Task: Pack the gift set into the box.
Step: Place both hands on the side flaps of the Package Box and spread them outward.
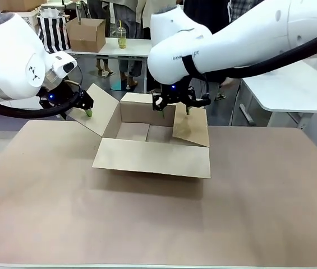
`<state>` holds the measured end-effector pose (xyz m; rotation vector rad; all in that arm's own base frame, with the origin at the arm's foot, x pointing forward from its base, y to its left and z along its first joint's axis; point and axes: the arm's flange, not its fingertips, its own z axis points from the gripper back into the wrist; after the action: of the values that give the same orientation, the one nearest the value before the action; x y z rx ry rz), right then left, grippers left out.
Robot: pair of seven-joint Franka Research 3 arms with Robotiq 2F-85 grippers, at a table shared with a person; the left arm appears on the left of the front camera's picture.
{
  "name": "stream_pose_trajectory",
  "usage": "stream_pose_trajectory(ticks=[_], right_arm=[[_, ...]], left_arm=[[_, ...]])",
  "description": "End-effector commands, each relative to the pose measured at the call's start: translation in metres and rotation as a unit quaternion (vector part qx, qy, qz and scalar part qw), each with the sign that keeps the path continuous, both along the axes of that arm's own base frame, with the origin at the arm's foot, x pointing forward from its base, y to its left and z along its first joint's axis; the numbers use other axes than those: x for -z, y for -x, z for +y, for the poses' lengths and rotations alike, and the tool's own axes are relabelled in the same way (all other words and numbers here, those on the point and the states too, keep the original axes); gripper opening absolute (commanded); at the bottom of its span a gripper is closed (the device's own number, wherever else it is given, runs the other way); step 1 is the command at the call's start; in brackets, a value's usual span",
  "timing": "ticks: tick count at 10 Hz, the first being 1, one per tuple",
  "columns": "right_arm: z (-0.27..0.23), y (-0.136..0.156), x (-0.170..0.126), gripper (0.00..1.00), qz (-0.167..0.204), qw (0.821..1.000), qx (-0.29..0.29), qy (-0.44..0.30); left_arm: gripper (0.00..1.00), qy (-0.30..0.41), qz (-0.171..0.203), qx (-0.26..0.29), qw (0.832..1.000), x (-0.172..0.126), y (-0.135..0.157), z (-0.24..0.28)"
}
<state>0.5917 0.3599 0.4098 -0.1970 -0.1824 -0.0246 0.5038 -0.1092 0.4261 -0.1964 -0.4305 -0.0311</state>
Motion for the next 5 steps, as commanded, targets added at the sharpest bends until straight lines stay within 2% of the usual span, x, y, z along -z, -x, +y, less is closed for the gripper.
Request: stream_pose_trajectory(ticks=[1,3,5], right_arm=[[0.003,0.000,-0.009,1.00,-0.037,0.997,0.044,0.049],[-0.001,0.004,-0.012,1.00,-0.026,0.994,0.055,0.088],[-0.016,0.017,-0.029,1.00,-0.030,0.991,0.076,0.110]], left_arm=[[1.00,-0.005,-0.004,-0.005,1.000,-0.001,0.002,0.001],[1.00,-0.005,-0.004,-0.005,1.000,-0.001,0.002,0.001],[1.00,-0.005,-0.004,-0.005,1.000,-0.001,0.002,0.001]])
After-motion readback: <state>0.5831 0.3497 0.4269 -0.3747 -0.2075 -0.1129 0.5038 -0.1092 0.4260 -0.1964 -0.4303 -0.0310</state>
